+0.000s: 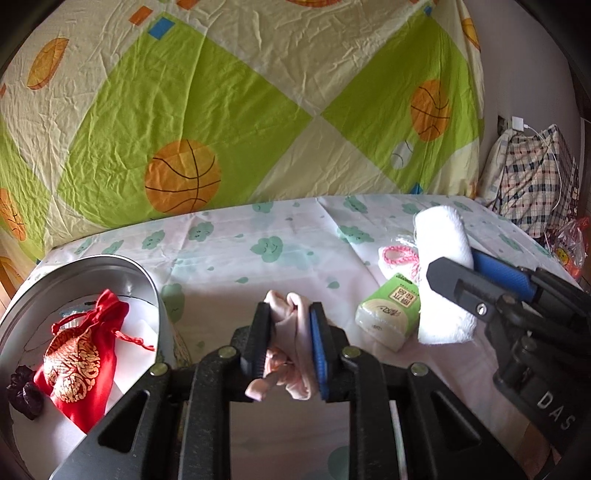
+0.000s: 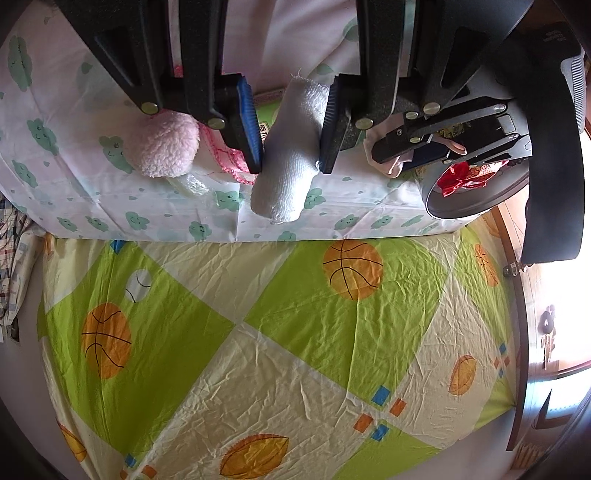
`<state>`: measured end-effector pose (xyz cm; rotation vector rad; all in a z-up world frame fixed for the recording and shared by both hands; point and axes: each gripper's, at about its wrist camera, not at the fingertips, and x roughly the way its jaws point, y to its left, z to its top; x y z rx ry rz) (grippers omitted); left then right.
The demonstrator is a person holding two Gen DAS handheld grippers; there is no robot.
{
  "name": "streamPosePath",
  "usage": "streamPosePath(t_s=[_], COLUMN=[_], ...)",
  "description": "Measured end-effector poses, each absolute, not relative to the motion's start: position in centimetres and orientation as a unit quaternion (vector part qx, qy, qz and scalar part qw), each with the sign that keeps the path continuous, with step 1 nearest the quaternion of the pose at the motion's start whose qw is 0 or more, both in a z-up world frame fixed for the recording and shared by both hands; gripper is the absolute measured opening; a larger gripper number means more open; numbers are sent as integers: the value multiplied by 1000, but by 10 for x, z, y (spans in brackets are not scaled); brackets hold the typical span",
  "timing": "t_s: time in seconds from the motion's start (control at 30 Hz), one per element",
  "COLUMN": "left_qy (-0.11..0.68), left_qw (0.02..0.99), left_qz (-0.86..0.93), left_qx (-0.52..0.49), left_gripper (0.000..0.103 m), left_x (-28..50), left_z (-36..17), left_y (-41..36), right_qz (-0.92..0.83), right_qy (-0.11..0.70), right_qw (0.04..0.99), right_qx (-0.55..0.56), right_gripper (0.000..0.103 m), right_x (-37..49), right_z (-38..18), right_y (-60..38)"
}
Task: Organize soft objects
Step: 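Carry the pink cloth with the left tool while the right tool carries the towel over the tin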
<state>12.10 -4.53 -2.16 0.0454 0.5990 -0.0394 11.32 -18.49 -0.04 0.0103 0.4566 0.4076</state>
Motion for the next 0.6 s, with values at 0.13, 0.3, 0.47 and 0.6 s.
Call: streamPosePath(t_s=[0.13, 0.3, 0.47, 0.6], left_qy=[270, 246, 226, 205], left_qw=[963, 969, 974, 979], left_qz=[-15, -10, -4, 3], left_qx=[12, 7, 5, 1], left_gripper=[20, 20, 20, 20], left_x=[113, 105, 98, 90], left_z=[-16, -12, -9, -6], left_y=[-40, -38, -35, -33], right_qz=[201, 201, 201, 204], right_qy=[218, 211, 201, 191], right_qw=[955, 957, 959, 960], right_qx=[5, 0, 1, -3], right_gripper=[34, 34, 34, 34], right_x=[111, 108, 104, 99], right_z=[1, 2, 3, 5], right_y=[-184, -182, -183, -182])
